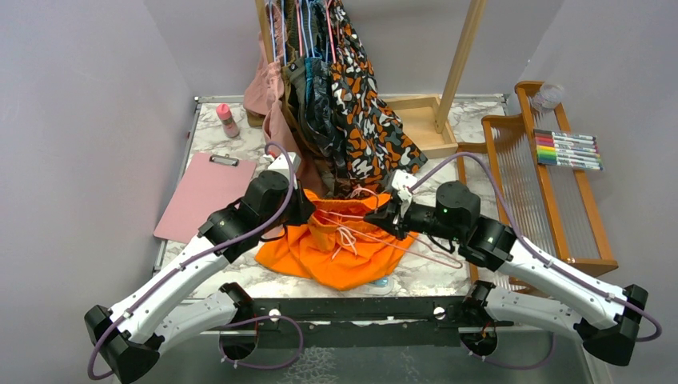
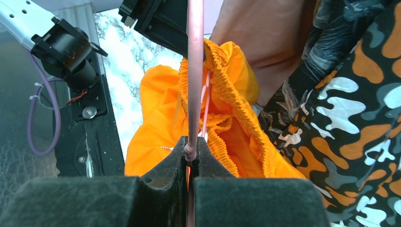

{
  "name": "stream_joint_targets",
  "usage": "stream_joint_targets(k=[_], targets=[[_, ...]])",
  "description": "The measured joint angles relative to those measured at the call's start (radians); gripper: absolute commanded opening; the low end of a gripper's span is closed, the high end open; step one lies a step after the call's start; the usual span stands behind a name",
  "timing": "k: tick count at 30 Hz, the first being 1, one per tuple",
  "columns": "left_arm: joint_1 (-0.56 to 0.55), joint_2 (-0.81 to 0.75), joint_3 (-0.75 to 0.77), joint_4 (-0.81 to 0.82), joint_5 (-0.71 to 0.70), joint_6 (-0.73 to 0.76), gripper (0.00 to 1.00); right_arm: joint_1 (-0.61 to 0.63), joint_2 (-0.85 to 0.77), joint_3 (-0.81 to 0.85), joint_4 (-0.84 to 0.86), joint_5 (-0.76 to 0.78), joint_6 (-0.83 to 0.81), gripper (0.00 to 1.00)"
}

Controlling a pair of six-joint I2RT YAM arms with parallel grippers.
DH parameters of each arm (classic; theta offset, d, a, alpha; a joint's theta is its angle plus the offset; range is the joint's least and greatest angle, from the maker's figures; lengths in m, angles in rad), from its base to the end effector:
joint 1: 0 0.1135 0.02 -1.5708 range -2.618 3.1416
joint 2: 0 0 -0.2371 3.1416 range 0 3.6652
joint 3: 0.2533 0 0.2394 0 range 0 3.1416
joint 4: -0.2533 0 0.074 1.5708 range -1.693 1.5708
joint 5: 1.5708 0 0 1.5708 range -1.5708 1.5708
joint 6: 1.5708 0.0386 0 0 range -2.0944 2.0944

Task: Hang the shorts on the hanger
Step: Hang the shorts on the hanger.

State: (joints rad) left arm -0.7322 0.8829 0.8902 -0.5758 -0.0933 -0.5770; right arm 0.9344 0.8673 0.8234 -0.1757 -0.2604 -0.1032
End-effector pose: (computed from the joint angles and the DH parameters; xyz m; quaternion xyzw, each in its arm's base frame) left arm 0.1478 -0.1280 0.2978 0.0456 0.8752 -0.2597 0.4056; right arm 0.1165 0.1743 0.3198 -0.4541 0.6317 0.3430 0.5264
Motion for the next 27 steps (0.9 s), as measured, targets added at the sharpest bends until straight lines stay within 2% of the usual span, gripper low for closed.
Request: stream_joint_targets(k=[10, 19, 27], targets=[[0.000, 0.003, 0.019, 0.005, 0.094, -0.029, 0.00, 0.034, 0.107, -0.074, 0.218, -0.005, 0.078, 0.01], [0.000, -0.011, 0.019, 0.005, 0.138, -0.049, 0.00, 0.113, 0.225, -0.080, 0.352, 0.101, 0.111, 0.01], [0.000, -0.031, 0.019, 0.010, 0.180, -0.066, 0.00, 0.121, 0.231, -0.141, 0.487, 0.244, 0.174, 0.01]])
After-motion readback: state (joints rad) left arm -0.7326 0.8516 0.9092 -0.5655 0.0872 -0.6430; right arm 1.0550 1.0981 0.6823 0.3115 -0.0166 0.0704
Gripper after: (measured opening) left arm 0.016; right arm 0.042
